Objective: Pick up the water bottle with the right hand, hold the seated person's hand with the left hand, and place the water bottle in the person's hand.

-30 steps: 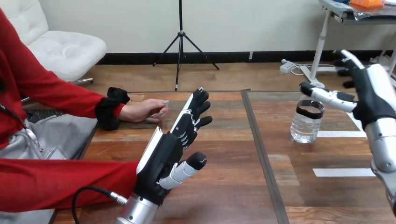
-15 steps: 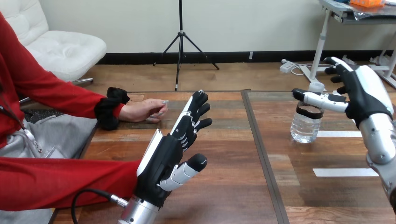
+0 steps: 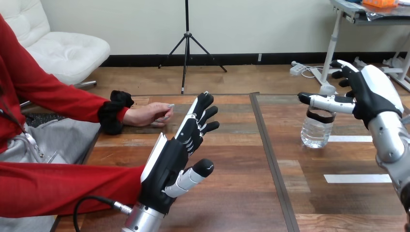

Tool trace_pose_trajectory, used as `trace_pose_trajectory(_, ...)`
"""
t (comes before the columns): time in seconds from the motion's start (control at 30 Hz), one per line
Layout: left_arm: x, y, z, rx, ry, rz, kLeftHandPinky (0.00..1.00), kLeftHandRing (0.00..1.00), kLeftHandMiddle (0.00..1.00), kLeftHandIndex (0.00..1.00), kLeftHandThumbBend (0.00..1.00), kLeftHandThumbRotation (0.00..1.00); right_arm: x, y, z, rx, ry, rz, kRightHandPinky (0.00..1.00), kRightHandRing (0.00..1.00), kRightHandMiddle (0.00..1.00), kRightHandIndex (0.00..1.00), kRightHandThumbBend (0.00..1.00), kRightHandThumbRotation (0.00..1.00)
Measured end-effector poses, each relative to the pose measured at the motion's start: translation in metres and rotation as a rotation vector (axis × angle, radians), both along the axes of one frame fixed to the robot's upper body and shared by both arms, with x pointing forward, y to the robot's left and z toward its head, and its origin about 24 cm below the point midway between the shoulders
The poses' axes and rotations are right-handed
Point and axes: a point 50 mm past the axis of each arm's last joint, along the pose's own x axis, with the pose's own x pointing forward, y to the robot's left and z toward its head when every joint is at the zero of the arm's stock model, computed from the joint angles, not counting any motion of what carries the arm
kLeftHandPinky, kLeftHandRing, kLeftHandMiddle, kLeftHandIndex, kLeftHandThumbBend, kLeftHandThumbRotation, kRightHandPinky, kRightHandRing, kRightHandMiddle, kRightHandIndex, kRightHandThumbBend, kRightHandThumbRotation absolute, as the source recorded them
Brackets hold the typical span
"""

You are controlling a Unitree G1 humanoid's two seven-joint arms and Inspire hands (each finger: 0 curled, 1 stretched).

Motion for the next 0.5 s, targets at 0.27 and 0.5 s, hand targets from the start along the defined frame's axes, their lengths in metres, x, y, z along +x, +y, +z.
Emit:
trace_pose_trajectory(0.27,-0.0011,0.0004,-0.0007,-0.002,0.003,0.001,0.86,0.95,1.00,1.00,1.00,0.83,0.0022,0.0006,0.0010,-0.023,0.018,-0.005,0.68,0.81,0.85,0.90,1.00,0.63)
trace_pose_trajectory(0.5,-0.0039,0.0008,-0.0028,0.000,0.009,-0.004,0.85,0.94,0.99,1.00,1.00,0.83,0.0018,0.0010,-0.0014,-0.046,0.038,-0.001,0.68,0.81,0.84,0.89,1.00,0.62)
